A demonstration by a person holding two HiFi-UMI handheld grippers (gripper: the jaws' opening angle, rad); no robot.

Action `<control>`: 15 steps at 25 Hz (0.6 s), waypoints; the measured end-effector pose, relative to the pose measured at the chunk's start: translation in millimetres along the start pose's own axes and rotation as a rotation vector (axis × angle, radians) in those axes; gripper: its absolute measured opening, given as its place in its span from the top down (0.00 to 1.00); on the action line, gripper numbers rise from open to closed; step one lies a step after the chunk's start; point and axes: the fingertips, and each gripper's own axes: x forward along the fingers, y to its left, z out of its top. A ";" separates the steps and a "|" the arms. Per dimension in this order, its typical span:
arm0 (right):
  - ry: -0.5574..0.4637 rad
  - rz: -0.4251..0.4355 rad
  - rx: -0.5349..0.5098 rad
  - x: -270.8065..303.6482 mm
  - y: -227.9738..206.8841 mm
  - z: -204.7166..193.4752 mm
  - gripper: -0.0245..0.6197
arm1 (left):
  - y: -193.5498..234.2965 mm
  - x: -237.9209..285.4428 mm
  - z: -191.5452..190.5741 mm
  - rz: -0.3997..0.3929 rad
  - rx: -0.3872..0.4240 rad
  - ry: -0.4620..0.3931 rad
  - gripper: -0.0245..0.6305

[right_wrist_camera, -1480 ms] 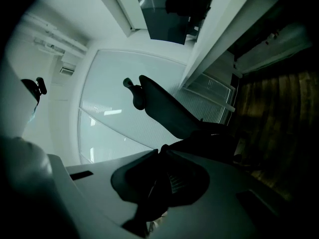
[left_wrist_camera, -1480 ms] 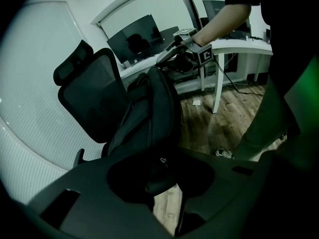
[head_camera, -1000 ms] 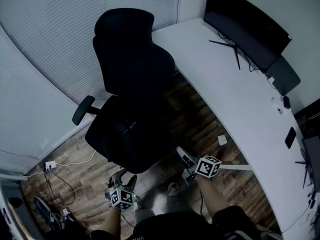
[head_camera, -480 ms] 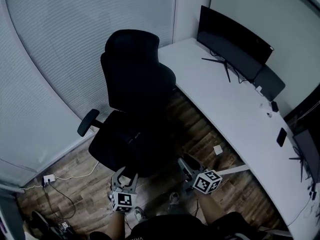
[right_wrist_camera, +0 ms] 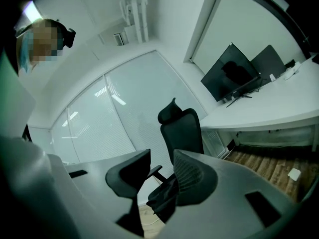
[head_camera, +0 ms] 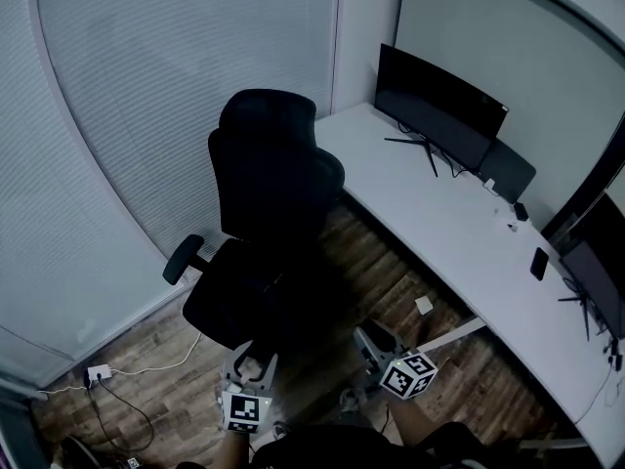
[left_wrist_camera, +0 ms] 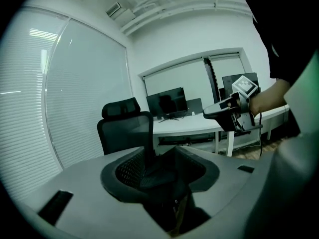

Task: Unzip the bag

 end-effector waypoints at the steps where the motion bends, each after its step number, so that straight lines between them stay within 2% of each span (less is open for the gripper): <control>1: -0.008 -0.006 -0.008 -4.6 7.7 -1.2 0.75 | 0.8 -7.6 2.8 -0.006 -0.004 -0.013 0.66; 8: -0.043 -0.040 -0.085 -30.4 57.1 -9.9 0.75 | 3.9 -54.6 23.7 -0.044 0.059 -0.104 0.67; 15: -0.083 -0.075 -0.131 -54.2 96.0 -17.5 0.77 | 7.9 -98.1 38.2 -0.061 0.103 -0.176 0.75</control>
